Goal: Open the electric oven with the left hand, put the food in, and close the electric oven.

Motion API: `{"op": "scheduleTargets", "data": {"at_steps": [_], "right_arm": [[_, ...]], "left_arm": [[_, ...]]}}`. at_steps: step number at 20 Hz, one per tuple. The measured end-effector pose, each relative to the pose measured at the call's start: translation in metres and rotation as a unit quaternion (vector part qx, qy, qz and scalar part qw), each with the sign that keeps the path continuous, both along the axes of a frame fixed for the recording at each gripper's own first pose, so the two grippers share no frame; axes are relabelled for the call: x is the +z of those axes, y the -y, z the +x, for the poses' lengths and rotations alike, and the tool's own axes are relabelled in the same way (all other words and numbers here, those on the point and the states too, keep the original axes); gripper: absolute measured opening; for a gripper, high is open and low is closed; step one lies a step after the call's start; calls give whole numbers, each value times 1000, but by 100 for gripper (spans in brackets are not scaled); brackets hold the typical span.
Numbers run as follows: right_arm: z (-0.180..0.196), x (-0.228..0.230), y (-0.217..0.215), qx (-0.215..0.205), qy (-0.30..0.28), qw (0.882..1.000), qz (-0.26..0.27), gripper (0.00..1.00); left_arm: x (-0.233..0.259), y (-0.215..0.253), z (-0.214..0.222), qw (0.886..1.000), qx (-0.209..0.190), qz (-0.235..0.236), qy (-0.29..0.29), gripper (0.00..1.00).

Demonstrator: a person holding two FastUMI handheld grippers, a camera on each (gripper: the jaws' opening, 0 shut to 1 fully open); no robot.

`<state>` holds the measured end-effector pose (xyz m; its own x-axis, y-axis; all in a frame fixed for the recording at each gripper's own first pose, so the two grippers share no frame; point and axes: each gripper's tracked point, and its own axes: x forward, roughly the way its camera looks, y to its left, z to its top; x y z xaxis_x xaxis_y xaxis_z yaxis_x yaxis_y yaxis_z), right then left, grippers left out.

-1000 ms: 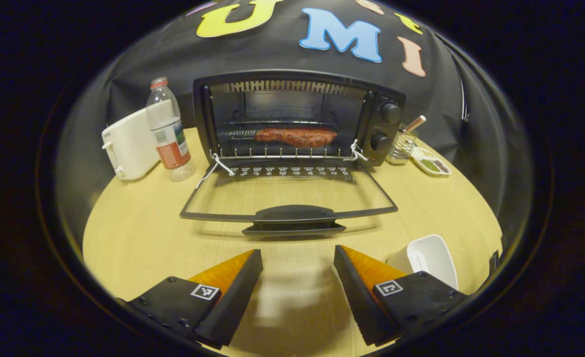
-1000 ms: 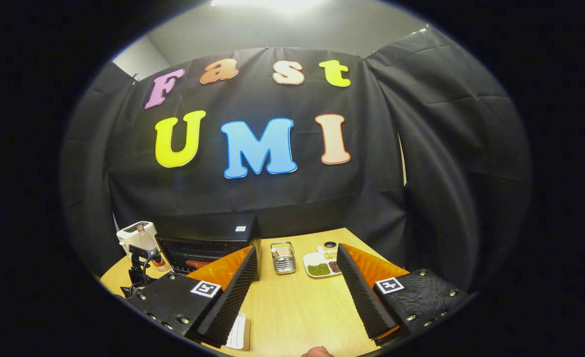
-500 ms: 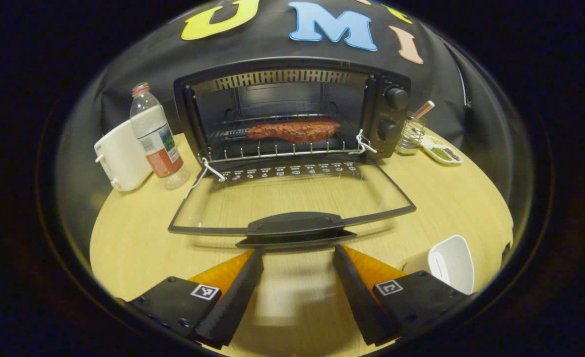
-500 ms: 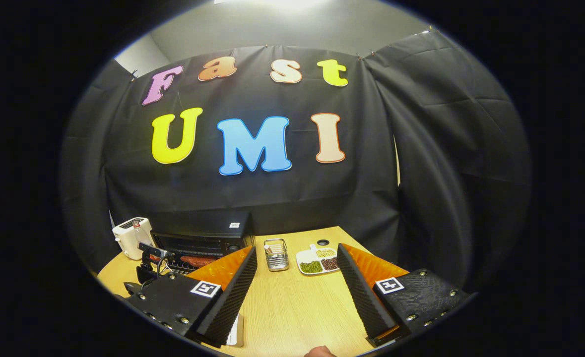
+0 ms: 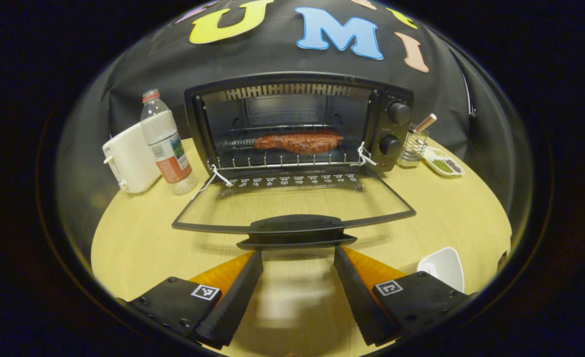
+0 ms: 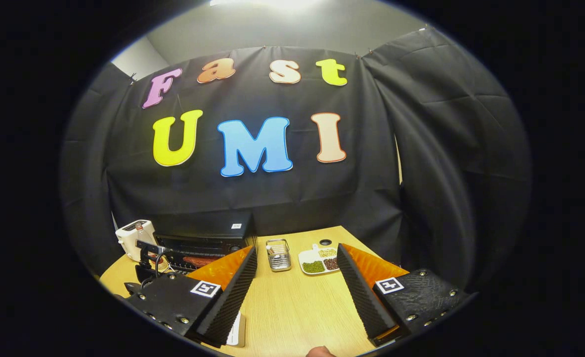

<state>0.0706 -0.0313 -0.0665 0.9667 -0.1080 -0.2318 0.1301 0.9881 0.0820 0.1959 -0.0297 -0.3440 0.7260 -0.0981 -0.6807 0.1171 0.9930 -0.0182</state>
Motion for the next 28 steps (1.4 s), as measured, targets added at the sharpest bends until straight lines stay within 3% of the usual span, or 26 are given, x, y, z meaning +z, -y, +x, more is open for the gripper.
{"op": "scheduleTargets", "data": {"at_steps": [11, 14, 15, 16, 19, 28], "right_arm": [[-1, -15, -19, 32, -12, 999, 10, 98], [-2, -17, -18, 29, -15, 999, 13, 98], [-1, -18, -18, 27, -15, 999, 14, 98], [-1, -19, -18, 26, -16, 999, 15, 98], [-1, -21, -16, 25, -20, 999, 12, 98], [5, -23, -24, 27, -25, 999, 3, 98]], "left_arm": [[41, -3, 6, 998, 7, -14, 53, 100], [53, -4, 10, 997, 4, -11, 71, 98], [57, -3, 10, 997, 4, -11, 77, 91], [61, -4, 11, 997, 4, -10, 82, 98], [71, -3, 15, 995, 0, -5, 95, 100], [103, -4, 35, 991, -10, -12, 132, 98]]}}
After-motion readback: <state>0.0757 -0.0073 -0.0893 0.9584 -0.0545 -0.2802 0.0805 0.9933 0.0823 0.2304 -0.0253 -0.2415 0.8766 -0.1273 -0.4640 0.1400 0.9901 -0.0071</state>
